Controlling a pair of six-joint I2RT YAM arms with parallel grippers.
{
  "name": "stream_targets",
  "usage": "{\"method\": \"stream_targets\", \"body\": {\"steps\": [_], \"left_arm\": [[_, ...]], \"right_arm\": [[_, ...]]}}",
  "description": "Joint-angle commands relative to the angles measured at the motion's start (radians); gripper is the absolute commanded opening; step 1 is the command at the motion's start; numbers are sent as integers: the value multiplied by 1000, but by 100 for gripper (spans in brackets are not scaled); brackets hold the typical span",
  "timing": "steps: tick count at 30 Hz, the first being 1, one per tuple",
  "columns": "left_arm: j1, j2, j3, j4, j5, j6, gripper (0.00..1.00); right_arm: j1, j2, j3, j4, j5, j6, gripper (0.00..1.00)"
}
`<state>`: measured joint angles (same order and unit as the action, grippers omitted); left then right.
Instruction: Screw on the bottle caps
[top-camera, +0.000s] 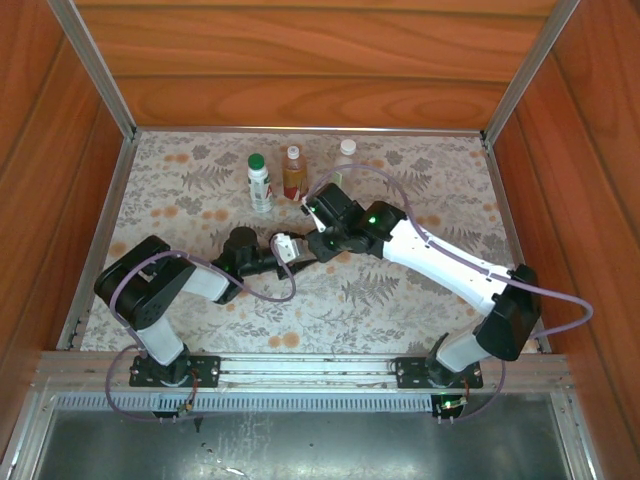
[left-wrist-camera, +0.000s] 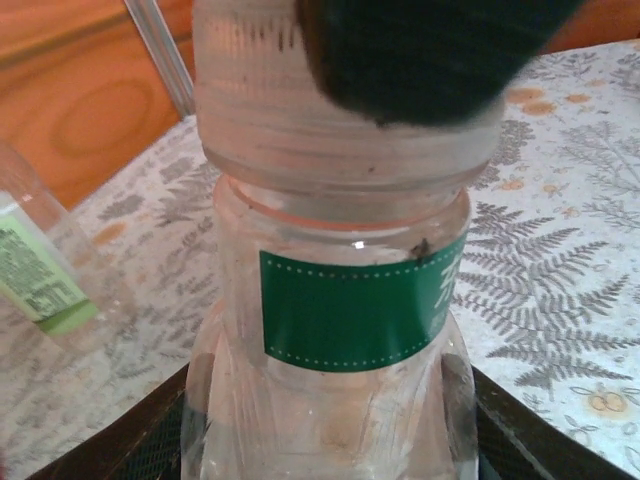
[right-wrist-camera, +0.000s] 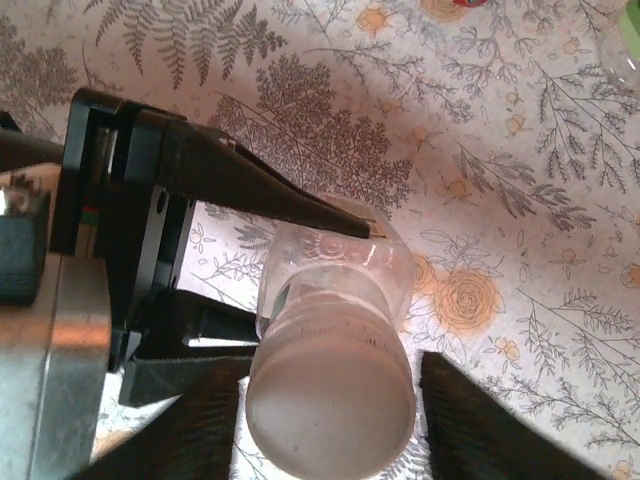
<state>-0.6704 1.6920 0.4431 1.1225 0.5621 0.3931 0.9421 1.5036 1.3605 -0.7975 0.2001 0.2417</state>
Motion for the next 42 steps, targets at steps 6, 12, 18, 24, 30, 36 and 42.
{"method": "stream_targets", "body": {"steps": [6,12,18,24,30,36,42], "left_arm": [[-11,-16,-13,66,109,29,56],[-11,-37,-21,66,109,32,56],[-11,-54,-30,66,91,24,56],[-11,-58,-24,66,76,0,57],[-11,-73,-34,66,40,-2,73],[-11,-84,-29,66,58,-21,74],[-11,-113,-40,65,70,-30,68]], "right_arm": [[-4,-199,-171,160,-89,-432,76],[-4,-163,-149,176,-97,-500,74],[-5,-102,-131,162,-103,-467,52],[-4,-95,-121,176,-128,-408,31],[-10,-157,-152,260,-220,-313,24],[-22,-192,-180,295,-269,-271,24],[-23,-183,-166,212,-189,-319,24]]}}
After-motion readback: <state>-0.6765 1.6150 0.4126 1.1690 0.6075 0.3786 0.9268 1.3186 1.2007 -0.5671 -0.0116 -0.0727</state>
